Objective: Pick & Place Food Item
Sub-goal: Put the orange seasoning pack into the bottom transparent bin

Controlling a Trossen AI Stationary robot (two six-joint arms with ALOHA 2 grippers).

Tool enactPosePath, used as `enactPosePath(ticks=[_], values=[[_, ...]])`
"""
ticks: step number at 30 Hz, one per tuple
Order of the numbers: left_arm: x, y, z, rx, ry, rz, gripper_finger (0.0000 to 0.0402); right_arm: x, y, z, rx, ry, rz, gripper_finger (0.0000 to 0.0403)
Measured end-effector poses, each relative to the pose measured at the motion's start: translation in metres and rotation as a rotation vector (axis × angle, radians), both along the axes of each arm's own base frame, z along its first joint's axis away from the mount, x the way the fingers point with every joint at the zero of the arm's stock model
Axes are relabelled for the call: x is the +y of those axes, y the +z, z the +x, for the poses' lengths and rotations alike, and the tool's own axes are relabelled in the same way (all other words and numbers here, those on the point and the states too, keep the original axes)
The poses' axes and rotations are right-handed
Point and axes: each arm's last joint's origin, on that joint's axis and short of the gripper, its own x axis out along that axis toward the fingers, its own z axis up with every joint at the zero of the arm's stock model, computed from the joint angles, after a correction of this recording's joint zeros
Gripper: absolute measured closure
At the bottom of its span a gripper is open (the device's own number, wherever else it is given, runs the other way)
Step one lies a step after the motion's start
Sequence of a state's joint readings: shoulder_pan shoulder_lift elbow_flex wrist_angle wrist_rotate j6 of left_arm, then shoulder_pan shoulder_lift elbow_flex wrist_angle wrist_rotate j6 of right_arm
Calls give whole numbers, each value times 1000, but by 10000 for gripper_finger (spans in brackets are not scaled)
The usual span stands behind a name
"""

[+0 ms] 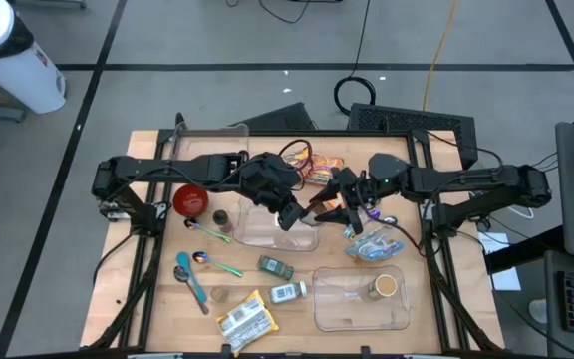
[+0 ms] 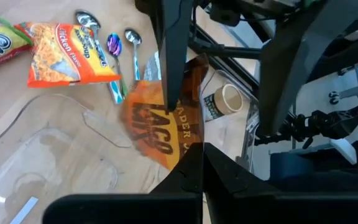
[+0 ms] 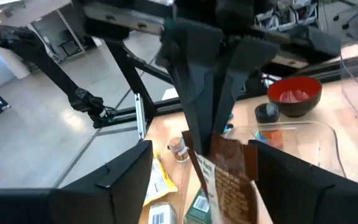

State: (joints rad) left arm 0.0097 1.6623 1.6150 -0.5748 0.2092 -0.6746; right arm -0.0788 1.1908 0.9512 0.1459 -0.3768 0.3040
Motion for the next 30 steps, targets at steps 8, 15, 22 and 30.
enactPosePath(ticks=[8,15,22,30], values=[[0,0,0,2,0,0,401,0,1,0,-7,18,5,213],[0,0,0,3,-1,-1,401,0,1,0,-8,19,5,265],[0,0,0,4,1,-3,401,0,1,0,-7,19,5,311],[0,0,0,6,4,-7,401,0,1,0,-7,19,5,393]])
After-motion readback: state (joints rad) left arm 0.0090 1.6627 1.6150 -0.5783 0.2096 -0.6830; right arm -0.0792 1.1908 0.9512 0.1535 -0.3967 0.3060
